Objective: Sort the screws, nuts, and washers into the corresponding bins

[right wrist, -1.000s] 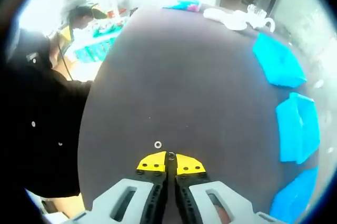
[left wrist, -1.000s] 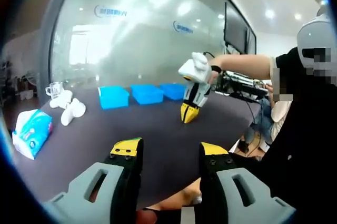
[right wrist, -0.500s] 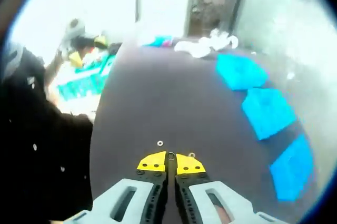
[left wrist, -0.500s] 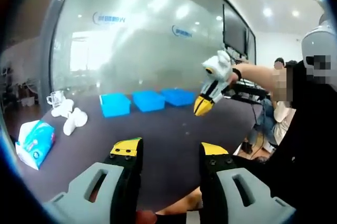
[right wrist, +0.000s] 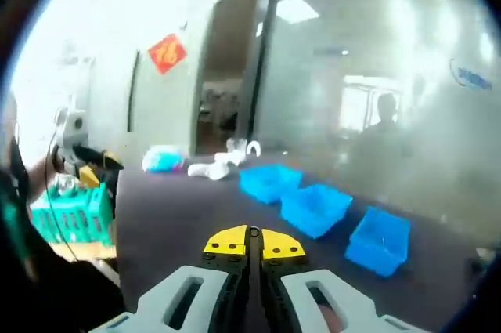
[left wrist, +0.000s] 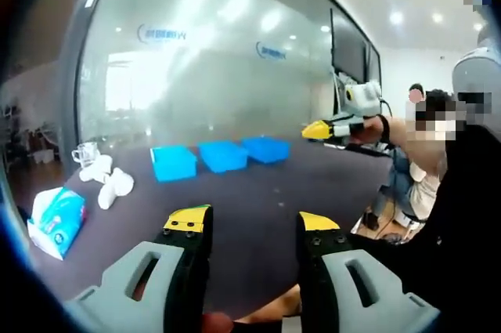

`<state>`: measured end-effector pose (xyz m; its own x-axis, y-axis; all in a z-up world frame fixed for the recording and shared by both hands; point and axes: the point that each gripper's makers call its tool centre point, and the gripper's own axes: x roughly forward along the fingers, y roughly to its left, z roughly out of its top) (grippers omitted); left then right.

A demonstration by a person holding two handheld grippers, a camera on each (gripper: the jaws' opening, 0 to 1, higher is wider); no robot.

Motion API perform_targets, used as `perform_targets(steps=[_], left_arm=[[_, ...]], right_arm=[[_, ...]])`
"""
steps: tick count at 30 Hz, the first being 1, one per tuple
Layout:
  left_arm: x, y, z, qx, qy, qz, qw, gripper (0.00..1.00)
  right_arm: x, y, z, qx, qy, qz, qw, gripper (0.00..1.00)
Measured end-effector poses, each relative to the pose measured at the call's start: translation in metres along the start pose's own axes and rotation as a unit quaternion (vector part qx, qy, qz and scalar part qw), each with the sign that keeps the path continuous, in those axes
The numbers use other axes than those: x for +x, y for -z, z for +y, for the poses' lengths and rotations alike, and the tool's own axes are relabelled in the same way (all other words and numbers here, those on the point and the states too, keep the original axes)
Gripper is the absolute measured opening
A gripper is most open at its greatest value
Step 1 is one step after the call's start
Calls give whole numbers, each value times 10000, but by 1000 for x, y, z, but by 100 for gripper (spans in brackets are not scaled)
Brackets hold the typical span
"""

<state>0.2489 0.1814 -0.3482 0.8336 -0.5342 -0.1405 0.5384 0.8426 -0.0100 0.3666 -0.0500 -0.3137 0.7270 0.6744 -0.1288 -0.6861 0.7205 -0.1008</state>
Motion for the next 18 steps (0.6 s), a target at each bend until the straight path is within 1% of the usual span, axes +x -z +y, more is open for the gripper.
perform_targets(steps=[2,4,6,8,9,10,12,15,17,18], left_arm=[[-1,-2,1,-1,-25,-35,10000,40],[-1,-5,2,11,-55,-64,10000,40],[-2,-6,3,32,-69,-66,9999,40],[-4,-7,3,106,-75,-39,9999,41],[-6,-8,3,123,-85,-47,9999,41],[-8,-10,4,117,-93,-63,9999,41],[-10,-12,4,133,-115,-84,9998,41],[-12,-13,5,147,-153,-107,9997,41],[-14,-14,7,133,-191,-137,9996,41],[-14,-14,8,125,-208,-147,9996,41]], right_arm=[[-4,-1,-1,137,71,-162,9998,2],[-7,-5,-5,238,268,-393,9986,2],[-7,-6,-7,313,311,-498,9978,2],[-5,-11,-13,421,470,-694,9956,2],[-2,-12,-15,435,489,-742,9951,2],[3,-14,-16,461,489,-770,9948,2],[12,-23,-26,613,624,-944,9917,2],[31,-29,-38,516,700,-913,9920,2],[43,-34,-42,486,706,-922,9920,2],[50,-37,-41,442,674,-899,9927,2]])
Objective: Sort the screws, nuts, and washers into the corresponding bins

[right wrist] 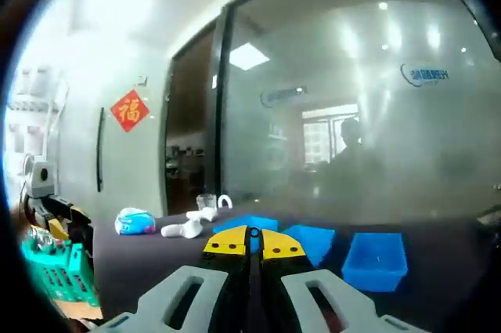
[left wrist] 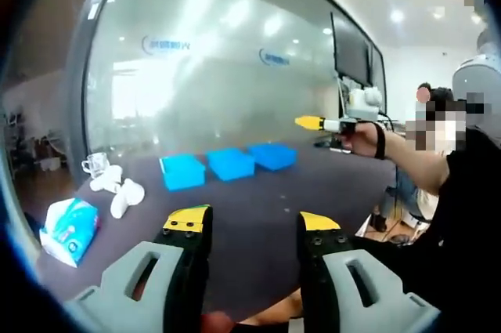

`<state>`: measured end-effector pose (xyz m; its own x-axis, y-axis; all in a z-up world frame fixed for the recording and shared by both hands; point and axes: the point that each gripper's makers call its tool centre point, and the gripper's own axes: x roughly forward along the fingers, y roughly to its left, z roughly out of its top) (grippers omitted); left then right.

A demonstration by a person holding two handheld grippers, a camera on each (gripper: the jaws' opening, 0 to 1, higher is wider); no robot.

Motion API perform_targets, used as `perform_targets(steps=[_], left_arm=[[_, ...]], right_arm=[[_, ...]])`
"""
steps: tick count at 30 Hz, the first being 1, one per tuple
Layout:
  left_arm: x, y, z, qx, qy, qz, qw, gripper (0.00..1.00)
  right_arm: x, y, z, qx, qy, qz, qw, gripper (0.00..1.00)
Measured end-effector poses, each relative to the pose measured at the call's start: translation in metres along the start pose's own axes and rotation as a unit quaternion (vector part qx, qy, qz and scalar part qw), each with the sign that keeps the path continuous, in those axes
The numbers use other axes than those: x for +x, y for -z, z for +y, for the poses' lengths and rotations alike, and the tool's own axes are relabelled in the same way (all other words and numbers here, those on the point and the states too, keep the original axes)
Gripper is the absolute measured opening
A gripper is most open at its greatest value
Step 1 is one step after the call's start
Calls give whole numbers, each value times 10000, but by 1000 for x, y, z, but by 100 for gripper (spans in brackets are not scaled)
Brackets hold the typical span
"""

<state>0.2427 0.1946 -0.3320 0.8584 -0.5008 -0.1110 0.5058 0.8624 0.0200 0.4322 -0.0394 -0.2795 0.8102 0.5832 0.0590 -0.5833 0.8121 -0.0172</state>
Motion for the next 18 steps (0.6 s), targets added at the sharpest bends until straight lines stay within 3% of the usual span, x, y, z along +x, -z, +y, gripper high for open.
perform_targets(steps=[3,7,11,14,18], left_arm=[[-1,1,1,-21,-34,-8,10000,41],[-2,1,3,-12,-58,25,10000,41],[-3,-1,4,-8,-77,18,10000,41],[-5,-1,5,-3,-103,24,9999,41],[-9,1,8,-11,-165,60,9998,41]], right_arm=[[26,-3,-4,-108,6,16,9999,2],[69,7,-18,-357,82,242,9990,2],[98,20,-29,-362,228,469,9980,2],[117,25,-38,-607,389,526,9960,2],[138,31,-46,-319,499,614,9964,2]])
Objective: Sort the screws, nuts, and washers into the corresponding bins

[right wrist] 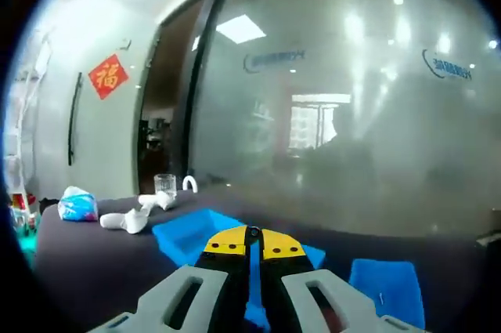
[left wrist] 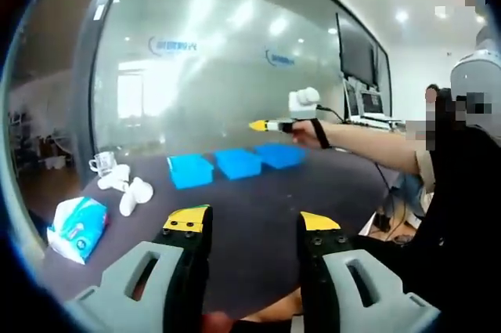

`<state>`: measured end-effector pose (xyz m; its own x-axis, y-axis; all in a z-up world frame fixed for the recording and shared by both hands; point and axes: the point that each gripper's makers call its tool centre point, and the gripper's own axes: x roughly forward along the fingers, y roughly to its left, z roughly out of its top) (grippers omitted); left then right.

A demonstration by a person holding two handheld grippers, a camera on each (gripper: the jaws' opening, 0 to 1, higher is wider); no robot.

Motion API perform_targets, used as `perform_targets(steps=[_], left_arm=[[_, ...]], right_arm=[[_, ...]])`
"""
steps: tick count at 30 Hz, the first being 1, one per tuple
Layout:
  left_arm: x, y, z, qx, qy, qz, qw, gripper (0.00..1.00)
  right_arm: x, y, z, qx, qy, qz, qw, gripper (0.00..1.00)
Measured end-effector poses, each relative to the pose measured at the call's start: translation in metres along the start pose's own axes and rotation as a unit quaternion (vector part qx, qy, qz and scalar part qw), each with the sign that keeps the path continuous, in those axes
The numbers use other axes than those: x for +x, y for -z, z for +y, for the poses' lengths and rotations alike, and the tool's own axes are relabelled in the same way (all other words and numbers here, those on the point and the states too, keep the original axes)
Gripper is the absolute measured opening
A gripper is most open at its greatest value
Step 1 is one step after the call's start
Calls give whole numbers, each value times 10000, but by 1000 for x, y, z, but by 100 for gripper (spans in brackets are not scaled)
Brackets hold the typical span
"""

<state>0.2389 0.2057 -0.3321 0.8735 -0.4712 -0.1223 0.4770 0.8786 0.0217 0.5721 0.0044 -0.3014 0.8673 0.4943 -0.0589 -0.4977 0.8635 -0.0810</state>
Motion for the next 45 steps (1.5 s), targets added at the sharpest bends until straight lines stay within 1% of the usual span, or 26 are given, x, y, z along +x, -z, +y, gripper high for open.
perform_targets(steps=[3,7,14,23,24,25,27,28,33,38,41,44,45], left_arm=[[-2,1,2,-13,-45,16,10000,41],[-4,1,5,-45,-136,-11,9999,41],[-4,1,7,-31,-225,-11,9997,41],[-5,-2,11,-79,-355,-31,9993,42],[-5,-1,12,-81,-367,-28,9993,42],[-5,-1,12,-83,-382,-25,9992,42],[-6,-1,13,-100,-411,-26,9991,42],[-6,-2,13,-104,-416,-31,9991,42],[-7,-2,12,-122,-394,-54,9991,42],[-5,0,8,-103,-289,-41,9995,42],[-3,0,5,-118,-209,-48,9997,42],[0,1,-1,-57,-98,-8,9999,42],[1,1,-2,-46,-61,1,10000,42]], right_arm=[[17,4,-7,16,65,99,9999,2],[34,12,-15,-71,137,251,9996,2],[40,19,-21,-8,169,392,9991,2],[42,25,-18,-60,86,480,9988,4],[40,26,-15,-209,25,529,9984,4],[39,27,-14,-344,3,561,9978,9],[36,26,-7,-370,-101,517,9979,18],[35,25,-6,-391,-141,505,9979,19],[18,24,2,-524,-302,460,9971,19],[-20,30,12,-461,-573,442,9963,20],[-46,42,23,-323,-911,598,9935,20],[-70,53,28,-443,-1123,745,9899,21],[-82,55,30,-471,-1211,780,9884,21]])
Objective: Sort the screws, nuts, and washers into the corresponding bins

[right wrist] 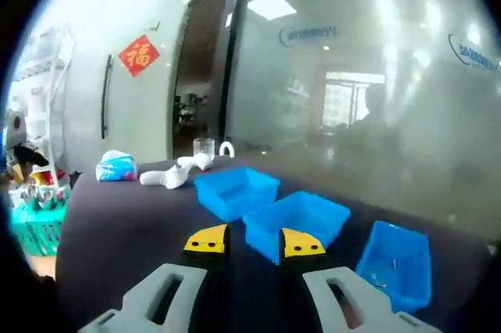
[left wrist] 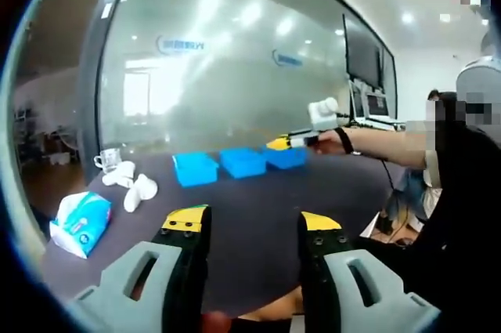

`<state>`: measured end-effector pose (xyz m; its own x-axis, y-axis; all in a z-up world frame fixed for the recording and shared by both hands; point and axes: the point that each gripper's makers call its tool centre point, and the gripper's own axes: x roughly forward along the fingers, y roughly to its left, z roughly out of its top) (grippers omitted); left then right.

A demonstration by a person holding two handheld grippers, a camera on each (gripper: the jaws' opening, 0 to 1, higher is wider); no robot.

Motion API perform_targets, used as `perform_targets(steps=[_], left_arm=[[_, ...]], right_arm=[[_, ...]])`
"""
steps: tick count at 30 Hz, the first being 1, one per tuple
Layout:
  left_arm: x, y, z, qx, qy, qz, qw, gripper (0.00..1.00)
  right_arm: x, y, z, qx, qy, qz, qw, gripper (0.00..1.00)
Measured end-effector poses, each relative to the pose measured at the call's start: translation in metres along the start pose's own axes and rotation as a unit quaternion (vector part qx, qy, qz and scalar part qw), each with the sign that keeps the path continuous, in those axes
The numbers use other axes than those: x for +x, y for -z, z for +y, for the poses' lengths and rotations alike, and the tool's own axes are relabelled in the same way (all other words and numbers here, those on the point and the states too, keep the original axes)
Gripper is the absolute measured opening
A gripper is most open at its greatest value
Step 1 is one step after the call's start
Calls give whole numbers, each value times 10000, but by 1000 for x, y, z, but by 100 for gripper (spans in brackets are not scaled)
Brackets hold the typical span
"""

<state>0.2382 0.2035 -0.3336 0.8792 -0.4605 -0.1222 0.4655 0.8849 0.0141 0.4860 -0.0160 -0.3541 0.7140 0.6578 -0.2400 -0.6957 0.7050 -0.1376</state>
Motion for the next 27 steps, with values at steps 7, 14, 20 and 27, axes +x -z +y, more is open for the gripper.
perform_targets(steps=[7,14,20,27], left_arm=[[6,1,-12,29,265,45,9996,42],[11,3,-24,48,530,99,9985,42],[14,4,-27,69,633,142,9979,42],[17,12,-33,59,764,255,9967,43]], right_arm=[[-51,15,32,31,-646,254,9976,21],[-92,29,62,-325,-1322,649,9886,21],[-117,41,81,-728,-1775,1021,9761,21],[-135,47,99,-1139,-2283,1545,9545,21]])
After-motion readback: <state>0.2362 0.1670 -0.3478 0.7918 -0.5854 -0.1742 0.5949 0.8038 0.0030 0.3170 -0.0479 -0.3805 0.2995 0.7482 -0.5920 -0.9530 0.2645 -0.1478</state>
